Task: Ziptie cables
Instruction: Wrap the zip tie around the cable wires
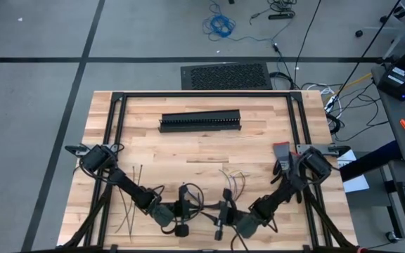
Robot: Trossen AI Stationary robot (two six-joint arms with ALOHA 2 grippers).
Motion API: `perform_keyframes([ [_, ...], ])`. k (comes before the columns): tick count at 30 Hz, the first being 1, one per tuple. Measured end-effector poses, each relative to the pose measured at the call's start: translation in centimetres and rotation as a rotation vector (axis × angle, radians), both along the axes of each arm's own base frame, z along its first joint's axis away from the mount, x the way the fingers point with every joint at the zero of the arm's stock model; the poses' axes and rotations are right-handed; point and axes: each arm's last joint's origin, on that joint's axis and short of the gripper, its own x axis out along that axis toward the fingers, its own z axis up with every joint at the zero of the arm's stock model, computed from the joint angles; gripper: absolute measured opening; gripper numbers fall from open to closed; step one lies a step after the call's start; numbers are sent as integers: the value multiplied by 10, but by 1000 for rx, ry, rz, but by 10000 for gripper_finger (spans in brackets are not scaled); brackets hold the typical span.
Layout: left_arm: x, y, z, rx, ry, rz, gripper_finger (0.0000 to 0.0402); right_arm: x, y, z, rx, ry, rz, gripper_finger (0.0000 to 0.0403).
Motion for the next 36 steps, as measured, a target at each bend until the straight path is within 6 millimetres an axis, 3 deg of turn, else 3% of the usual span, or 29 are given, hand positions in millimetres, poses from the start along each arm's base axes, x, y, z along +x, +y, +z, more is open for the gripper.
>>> perform_keyframes([
  [5,0,0,0,-3,-2,-3,4,-7,7,0,-15,-9,-30,88],
  [17,2,-3,5,-20,-36,-56,4,6,-9,-4,14,33,8,87],
  [24,2,-2,5,-18,-33,-55,4,7,-9,-4,-6,41,19,9],
  [36,3,0,6,-1,-40,-46,4,0,-2,-3,-71,34,-41,1],
])
